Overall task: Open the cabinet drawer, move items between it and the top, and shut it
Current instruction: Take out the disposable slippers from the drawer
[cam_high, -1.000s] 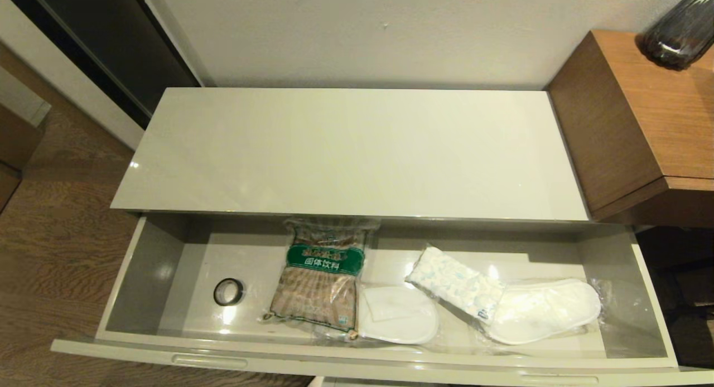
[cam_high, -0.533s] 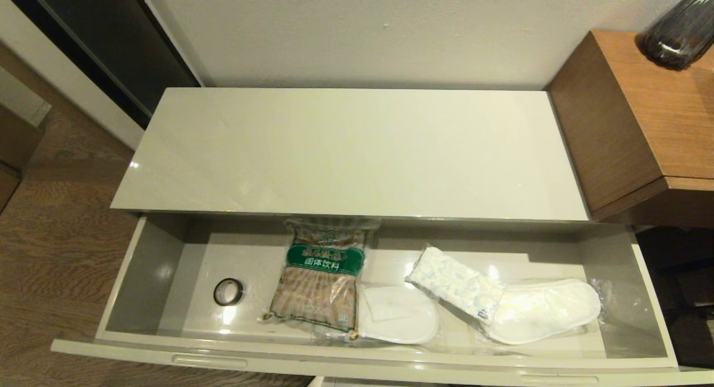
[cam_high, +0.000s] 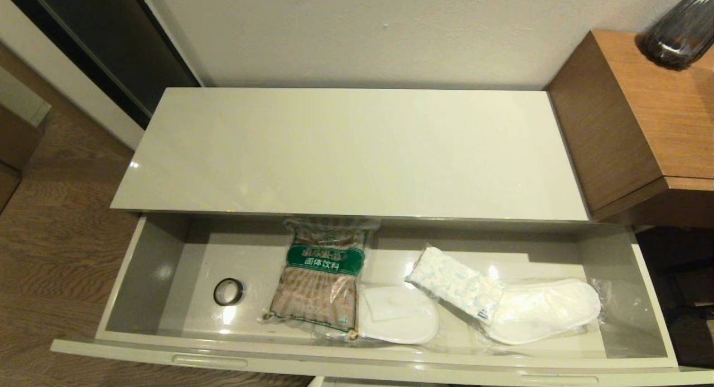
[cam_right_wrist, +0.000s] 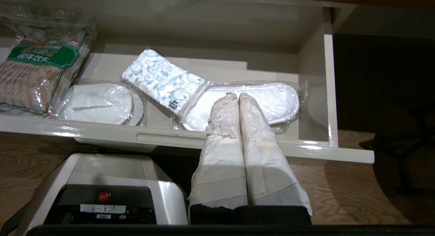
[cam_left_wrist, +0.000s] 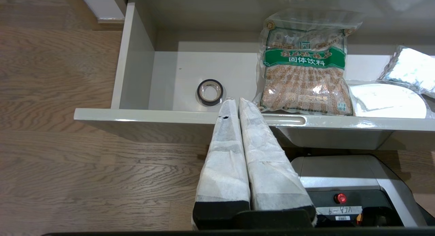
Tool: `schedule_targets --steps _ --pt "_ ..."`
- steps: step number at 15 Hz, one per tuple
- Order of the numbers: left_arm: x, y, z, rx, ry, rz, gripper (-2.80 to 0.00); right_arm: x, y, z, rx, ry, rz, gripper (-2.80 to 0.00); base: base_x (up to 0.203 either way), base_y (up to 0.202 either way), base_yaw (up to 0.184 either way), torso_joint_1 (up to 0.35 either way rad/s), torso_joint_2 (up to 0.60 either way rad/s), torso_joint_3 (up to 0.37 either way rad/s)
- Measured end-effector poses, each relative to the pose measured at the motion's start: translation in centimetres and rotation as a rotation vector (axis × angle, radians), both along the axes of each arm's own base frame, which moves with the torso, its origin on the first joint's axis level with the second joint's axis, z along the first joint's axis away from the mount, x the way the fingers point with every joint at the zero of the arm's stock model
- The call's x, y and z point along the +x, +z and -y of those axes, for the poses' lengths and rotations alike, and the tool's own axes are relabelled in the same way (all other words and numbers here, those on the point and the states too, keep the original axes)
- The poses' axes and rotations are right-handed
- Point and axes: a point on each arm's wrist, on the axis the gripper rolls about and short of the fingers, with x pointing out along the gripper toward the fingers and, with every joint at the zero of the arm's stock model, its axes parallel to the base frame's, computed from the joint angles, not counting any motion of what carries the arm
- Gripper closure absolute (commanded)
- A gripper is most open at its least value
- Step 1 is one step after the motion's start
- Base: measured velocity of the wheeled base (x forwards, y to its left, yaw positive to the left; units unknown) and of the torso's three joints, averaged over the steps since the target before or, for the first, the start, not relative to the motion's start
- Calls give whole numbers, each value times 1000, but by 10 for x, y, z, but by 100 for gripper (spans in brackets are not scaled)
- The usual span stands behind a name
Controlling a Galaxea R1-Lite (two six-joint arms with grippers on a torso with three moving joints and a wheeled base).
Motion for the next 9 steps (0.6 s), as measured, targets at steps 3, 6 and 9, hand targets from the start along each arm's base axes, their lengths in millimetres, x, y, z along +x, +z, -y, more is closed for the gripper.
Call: schedule_targets --steps 3,6,9 --pt "0 0 0 0 0 0 0 0 0 0 0 1 0 0 0 0 0 0 0 0" --pt "0 0 0 1 0 0 0 0 0 0 0 1 0 0 0 0 0 0 0 0" --pt "0 0 0 0 0 0 0 0 0 0 0 0 0 0 0 0 0 0 0 0"
